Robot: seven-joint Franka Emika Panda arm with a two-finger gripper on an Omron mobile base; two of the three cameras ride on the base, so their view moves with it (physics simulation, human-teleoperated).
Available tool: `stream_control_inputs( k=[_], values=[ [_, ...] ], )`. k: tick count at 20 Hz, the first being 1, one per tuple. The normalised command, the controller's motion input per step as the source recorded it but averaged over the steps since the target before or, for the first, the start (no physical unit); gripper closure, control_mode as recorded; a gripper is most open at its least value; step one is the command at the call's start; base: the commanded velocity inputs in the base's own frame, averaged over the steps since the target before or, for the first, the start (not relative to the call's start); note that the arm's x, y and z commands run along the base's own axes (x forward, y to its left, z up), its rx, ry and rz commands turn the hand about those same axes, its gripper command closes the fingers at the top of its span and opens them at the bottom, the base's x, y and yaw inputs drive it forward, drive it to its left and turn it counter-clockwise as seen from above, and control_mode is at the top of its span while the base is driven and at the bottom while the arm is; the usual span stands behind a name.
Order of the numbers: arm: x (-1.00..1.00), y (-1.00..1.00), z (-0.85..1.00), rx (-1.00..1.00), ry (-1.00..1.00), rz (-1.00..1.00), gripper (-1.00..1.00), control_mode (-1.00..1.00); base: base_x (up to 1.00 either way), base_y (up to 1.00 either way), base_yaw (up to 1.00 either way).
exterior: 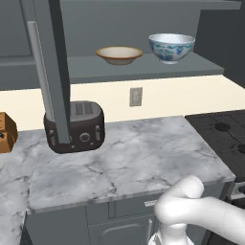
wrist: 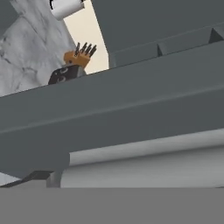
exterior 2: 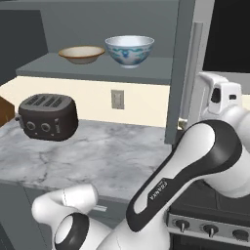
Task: Open the cabinet. Pick the bowls from the counter and place them in the cabinet. Then close the cabinet.
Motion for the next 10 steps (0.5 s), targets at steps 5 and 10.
stream_control_inputs(
  k=[5,10],
  values=[
    [0.0,0.66,0.0,0.01,0.09,0.03,-1.0,-1.0,0.0,0.0,0.0],
    [0.0,0.94,0.0,0.01,0.09,0.02,-1.0,-1.0,0.0,0.0,0.0]
  ],
)
